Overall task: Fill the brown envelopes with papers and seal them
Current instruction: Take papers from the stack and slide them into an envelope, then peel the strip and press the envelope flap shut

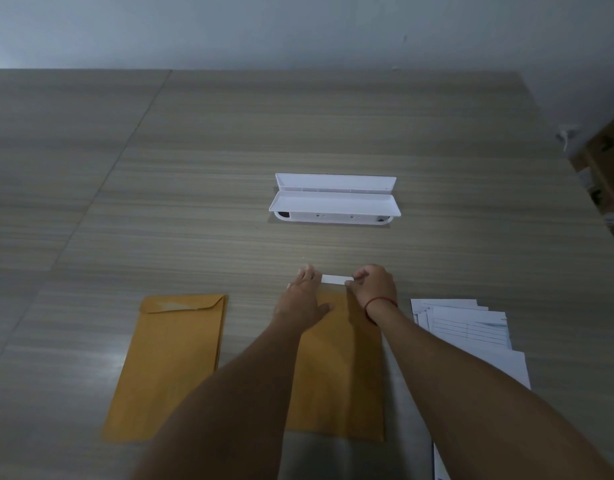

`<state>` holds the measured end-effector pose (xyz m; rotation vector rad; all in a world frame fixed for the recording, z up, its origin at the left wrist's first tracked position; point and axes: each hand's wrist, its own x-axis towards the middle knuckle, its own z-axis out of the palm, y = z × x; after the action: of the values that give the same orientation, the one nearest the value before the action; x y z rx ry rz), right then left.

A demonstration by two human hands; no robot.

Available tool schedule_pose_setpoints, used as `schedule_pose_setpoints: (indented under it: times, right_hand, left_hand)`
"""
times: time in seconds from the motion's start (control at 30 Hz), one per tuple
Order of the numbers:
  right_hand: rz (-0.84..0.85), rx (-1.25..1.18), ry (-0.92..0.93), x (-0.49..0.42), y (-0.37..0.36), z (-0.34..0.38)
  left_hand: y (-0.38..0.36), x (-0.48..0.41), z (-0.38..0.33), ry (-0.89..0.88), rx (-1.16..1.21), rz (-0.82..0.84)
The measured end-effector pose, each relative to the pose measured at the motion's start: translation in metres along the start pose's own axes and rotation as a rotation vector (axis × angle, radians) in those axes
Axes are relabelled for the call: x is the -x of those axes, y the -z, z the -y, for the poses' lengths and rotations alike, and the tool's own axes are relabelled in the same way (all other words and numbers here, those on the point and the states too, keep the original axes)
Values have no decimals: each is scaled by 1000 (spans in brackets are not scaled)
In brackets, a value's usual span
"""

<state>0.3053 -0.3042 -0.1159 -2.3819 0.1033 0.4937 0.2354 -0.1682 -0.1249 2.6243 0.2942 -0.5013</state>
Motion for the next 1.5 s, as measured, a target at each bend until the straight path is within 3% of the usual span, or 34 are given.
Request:
schedule_pose_setpoints:
  times: [0.47,0.77,0.9,1.1,1.2,1.5]
  right_hand:
    - [113,37,-61,-9,3,6]
    - [165,131,122,4,11,-7]
    - [68,-23,94,10,15,-22]
    - [-250,-294,-237,-5,26,-11]
    - [-251,-289,-284,-15,32,-9]
    - [-169,-57,-157,-7,26,-2]
  left_hand:
    - [1,-1,-3,27,-25,10]
    - [3,3,-1,26,35,-14]
    - [5,2,-3,48,56,-1]
    - [4,0,-6,88,58,12]
    - [2,3,-5,74,75,-9]
    - [4,6,-13,77,12,-144]
